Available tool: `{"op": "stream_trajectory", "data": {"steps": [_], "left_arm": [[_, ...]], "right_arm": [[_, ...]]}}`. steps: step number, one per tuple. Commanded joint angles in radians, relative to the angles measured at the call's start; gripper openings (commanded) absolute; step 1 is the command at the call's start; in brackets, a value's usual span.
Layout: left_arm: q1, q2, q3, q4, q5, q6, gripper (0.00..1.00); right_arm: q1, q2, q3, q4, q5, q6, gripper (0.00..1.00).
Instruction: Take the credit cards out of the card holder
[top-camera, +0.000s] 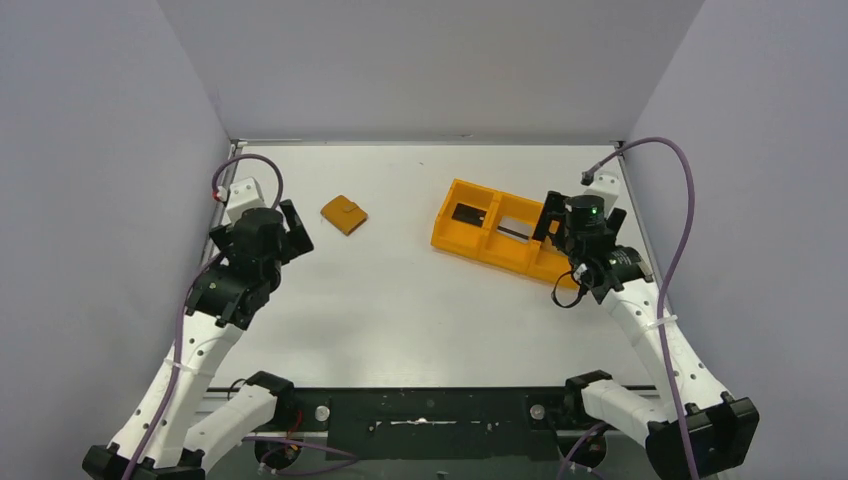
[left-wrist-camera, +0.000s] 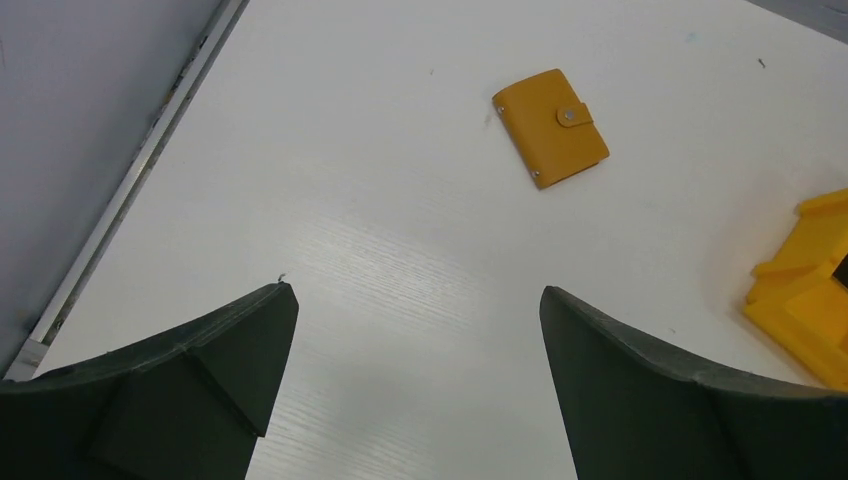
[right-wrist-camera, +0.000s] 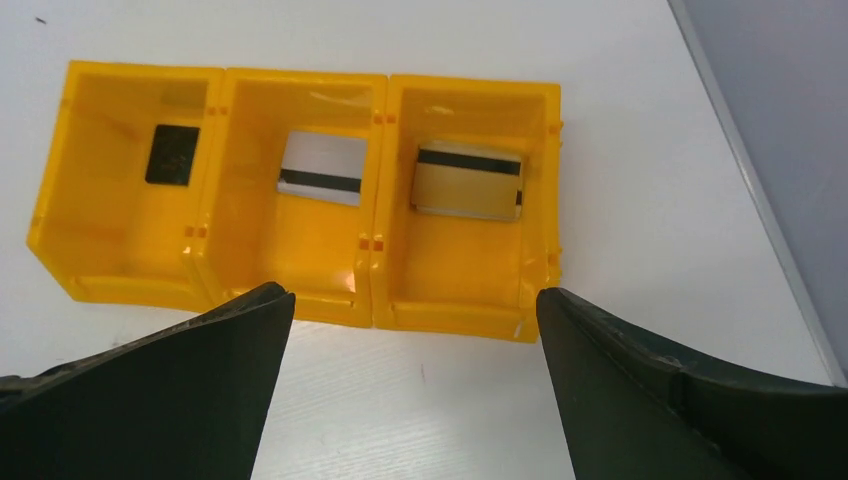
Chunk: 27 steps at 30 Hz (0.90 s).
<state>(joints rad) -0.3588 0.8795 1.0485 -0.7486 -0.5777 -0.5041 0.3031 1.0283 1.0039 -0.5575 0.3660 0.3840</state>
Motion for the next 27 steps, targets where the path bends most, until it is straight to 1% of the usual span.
{"op": "stream_trajectory", "data": {"steps": [1, 5, 9, 12, 16, 20, 23, 27], "left_arm": [[0.003, 0.003, -0.046, 0.104, -0.036, -0.01, 0.95], [0.005, 0.006, -0.105, 0.145, -0.032, -0.015, 0.96], [0.018, 0.001, -0.174, 0.199, 0.026, -0.042, 0.96], [0.049, -0.003, -0.2, 0.214, 0.161, -0.046, 0.97], [0.104, -0.026, -0.265, 0.26, 0.294, -0.092, 0.97], [0.175, -0.028, -0.307, 0.29, 0.376, -0.122, 0.97], [0.216, 0.043, -0.289, 0.314, 0.411, -0.116, 0.97], [0.25, 0.243, -0.195, 0.355, 0.419, -0.128, 0.96]], "right_arm": [[-0.088, -0.01, -0.078, 0.071, -0.162, 0.06, 0.98], [-0.172, -0.011, -0.14, 0.062, -0.28, 0.091, 0.98], [-0.24, -0.027, -0.175, 0.022, -0.36, 0.097, 0.98], [-0.276, -0.043, -0.194, -0.008, -0.408, 0.1, 0.98], [-0.31, -0.055, -0.231, -0.009, -0.481, 0.112, 0.98], [-0.323, -0.037, -0.233, -0.003, -0.539, 0.138, 0.98], [-0.308, -0.018, -0.22, -0.001, -0.557, 0.157, 0.98], [-0.276, 0.002, -0.205, -0.001, -0.568, 0.176, 0.98]]}}
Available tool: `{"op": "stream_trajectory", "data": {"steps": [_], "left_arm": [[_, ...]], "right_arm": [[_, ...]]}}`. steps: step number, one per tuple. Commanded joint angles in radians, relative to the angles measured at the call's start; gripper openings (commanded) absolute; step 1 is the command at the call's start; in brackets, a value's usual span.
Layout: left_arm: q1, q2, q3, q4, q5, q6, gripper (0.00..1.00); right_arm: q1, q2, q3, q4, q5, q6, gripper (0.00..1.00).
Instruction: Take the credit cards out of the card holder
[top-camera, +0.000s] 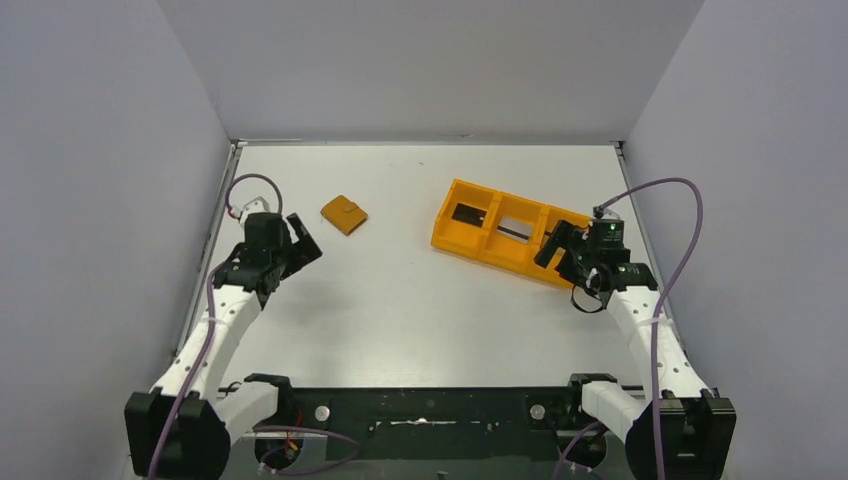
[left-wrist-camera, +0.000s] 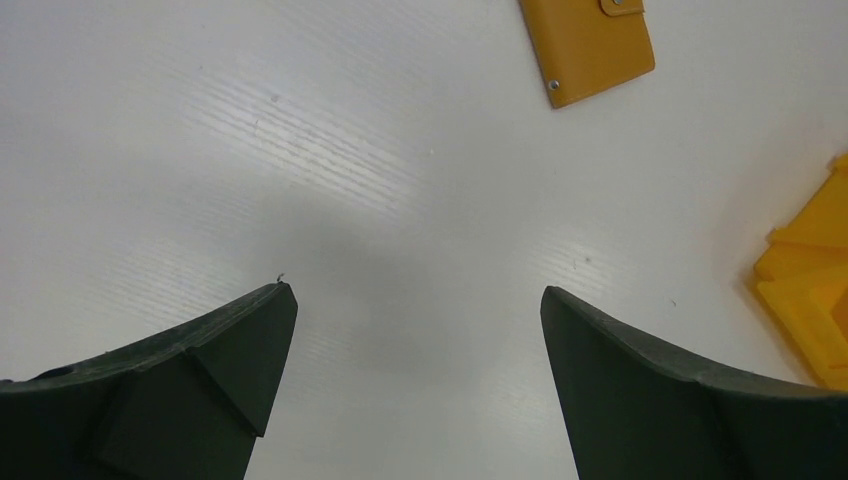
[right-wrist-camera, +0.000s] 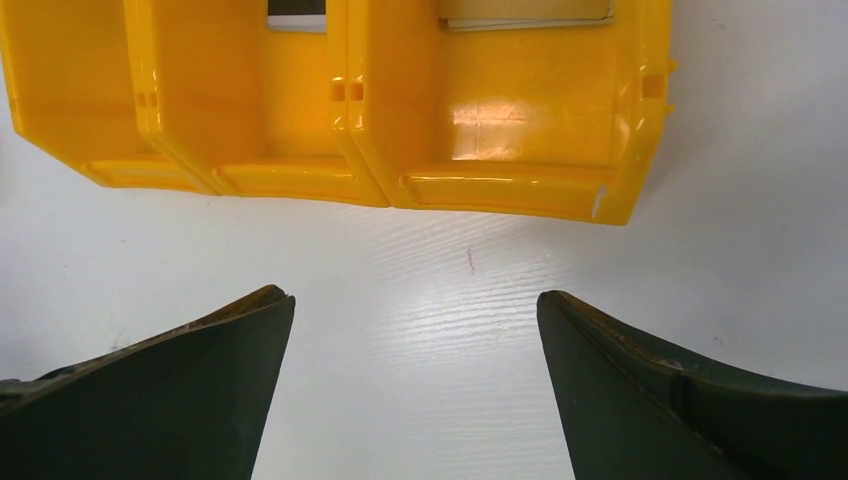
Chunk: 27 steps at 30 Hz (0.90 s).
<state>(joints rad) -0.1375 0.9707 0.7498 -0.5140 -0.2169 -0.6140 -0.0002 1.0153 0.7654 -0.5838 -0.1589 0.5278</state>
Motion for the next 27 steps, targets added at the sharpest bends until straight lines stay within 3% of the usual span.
{"op": "stream_trajectory", "data": {"steps": [1, 13, 22, 27], "left_arm": [[0.033, 0.209, 0.136, 0.14, 0.062, -0.021, 0.95], [0.031, 0.854, 0.639, 0.21, 0.021, -0.058, 0.92], [-0.026, 1.083, 0.852, 0.149, -0.051, -0.056, 0.89], [-0.039, 1.215, 0.984, 0.03, -0.082, -0.009, 0.86]], "right_arm": [[0.033, 0.02, 0.036, 0.024, -0.042, 0.034, 0.98], [0.061, 0.004, 0.022, -0.021, -0.004, 0.046, 0.98], [0.064, -0.027, -0.011, -0.044, 0.025, 0.055, 0.98], [0.062, -0.036, -0.013, -0.059, 0.042, 0.055, 0.98]]}}
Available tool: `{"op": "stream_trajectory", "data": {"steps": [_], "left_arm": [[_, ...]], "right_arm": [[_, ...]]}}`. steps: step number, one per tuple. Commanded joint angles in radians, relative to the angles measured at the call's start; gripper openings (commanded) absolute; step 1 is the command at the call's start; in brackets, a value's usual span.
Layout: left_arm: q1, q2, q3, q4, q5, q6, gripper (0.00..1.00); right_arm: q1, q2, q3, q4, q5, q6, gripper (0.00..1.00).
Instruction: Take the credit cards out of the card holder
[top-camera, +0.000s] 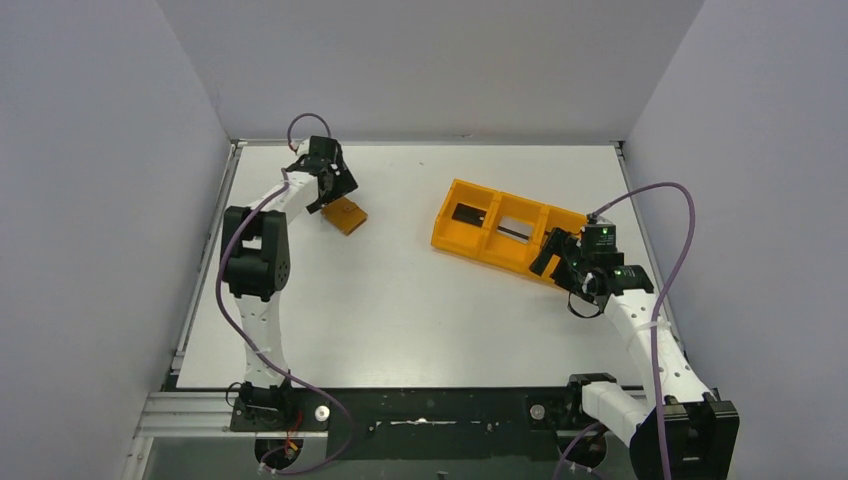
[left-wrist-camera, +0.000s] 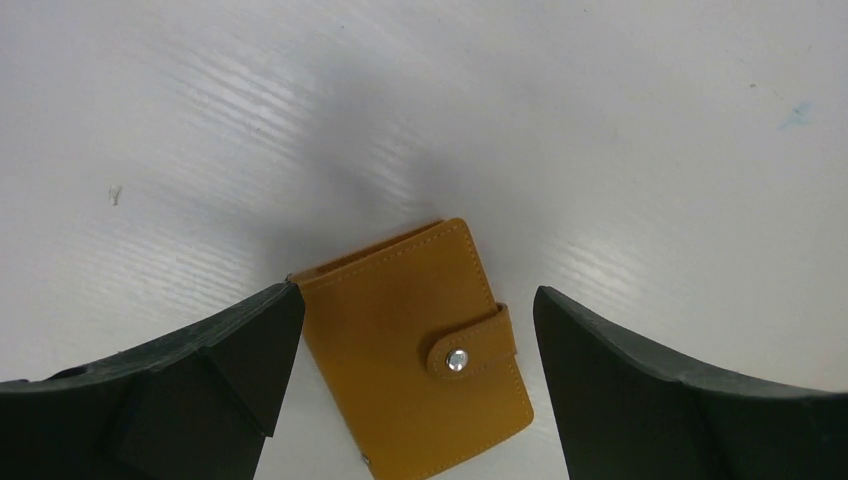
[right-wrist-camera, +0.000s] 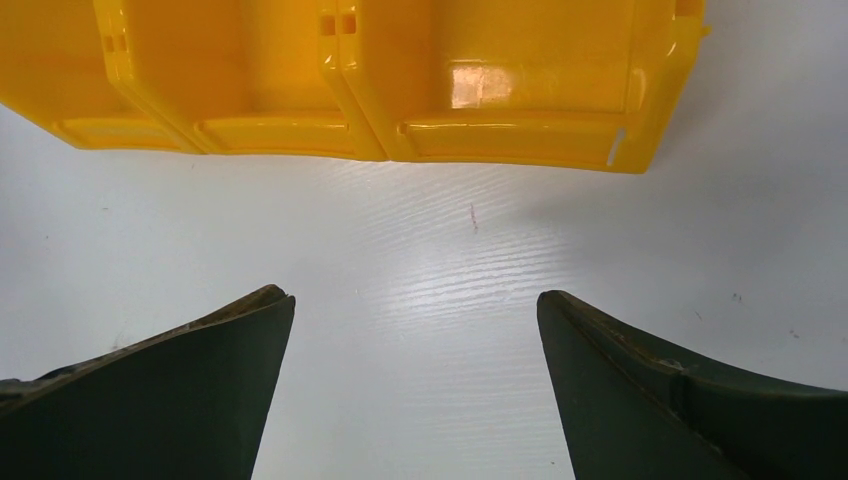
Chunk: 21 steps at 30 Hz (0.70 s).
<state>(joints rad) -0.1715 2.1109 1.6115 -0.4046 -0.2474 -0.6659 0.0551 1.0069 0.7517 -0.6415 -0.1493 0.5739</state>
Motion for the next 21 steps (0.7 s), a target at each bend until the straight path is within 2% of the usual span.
{"op": "stream_trajectory", "data": {"steps": [1, 5, 10, 15, 21], "left_arm": [[-0.012, 0.103, 0.149, -0.109, -0.063, 0.058, 0.85], [-0.049, 0.159, 0.166, -0.166, -0.091, 0.087, 0.83], [-0.064, 0.127, 0.029, -0.095, -0.078, 0.088, 0.78], [-0.071, 0.102, -0.035, -0.089, -0.052, 0.094, 0.73], [-0.104, 0.0, -0.188, -0.05, -0.046, 0.102, 0.72]], "right_arm": [[0.008, -0.029, 0.0, -0.002, 0.031, 0.009, 0.98], [0.008, -0.029, 0.002, -0.013, 0.032, 0.013, 0.98], [0.009, -0.034, -0.003, -0.019, 0.028, 0.029, 0.98], [0.007, -0.053, -0.022, -0.016, 0.025, 0.039, 0.98], [0.008, -0.067, -0.041, -0.021, 0.027, 0.05, 0.98]]}}
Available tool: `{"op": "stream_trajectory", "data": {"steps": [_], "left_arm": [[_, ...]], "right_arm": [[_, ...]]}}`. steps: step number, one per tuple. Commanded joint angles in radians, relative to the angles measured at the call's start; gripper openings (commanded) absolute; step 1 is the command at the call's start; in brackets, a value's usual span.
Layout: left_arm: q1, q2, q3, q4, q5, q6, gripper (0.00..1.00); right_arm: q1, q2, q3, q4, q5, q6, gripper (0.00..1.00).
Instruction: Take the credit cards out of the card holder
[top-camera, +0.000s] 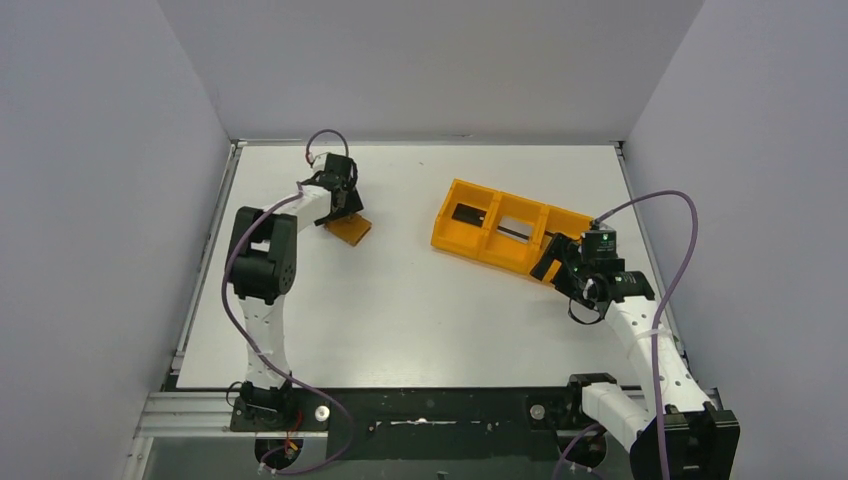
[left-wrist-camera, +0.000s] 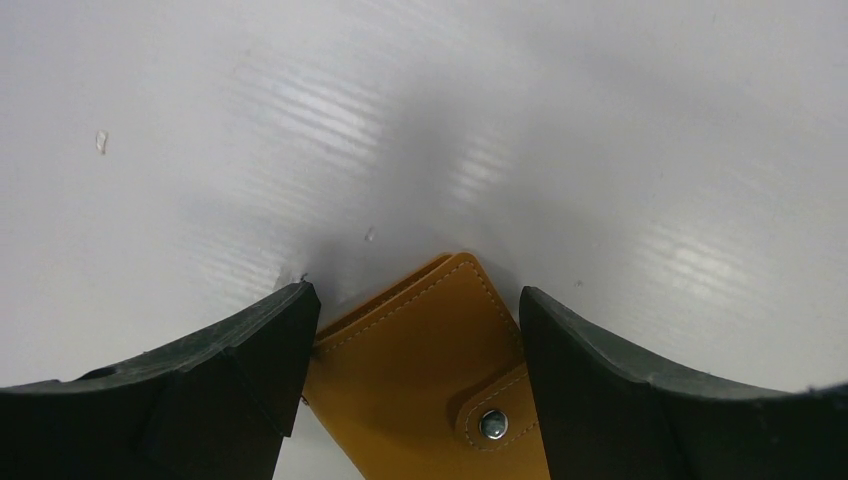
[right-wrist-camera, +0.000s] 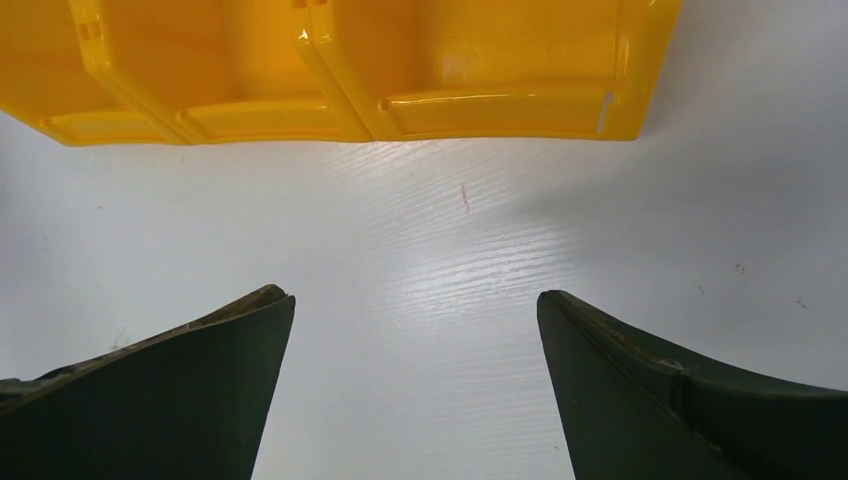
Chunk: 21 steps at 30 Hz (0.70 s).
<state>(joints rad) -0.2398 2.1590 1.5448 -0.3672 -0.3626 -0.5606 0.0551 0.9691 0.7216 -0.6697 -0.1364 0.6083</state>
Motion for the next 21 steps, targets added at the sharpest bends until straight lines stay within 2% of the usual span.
{"op": "stream_trajectory", "data": {"steps": [1, 14, 21], "left_arm": [[-0.047, -0.07, -0.157, -0.078, 0.07, -0.003, 0.72], [-0.235, -0.472, -0.652, 0.107, 0.227, -0.038, 0.7], [-0.343, -0.62, -0.83, 0.2, 0.34, -0.063, 0.67]], "right_arm": [[0.008, -0.031, -0.013, 0.008, 0.012, 0.019, 0.98], [0.021, 0.03, 0.029, 0.042, 0.007, 0.026, 0.98], [0.118, 0.129, 0.14, 0.054, 0.077, 0.031, 0.98]]}}
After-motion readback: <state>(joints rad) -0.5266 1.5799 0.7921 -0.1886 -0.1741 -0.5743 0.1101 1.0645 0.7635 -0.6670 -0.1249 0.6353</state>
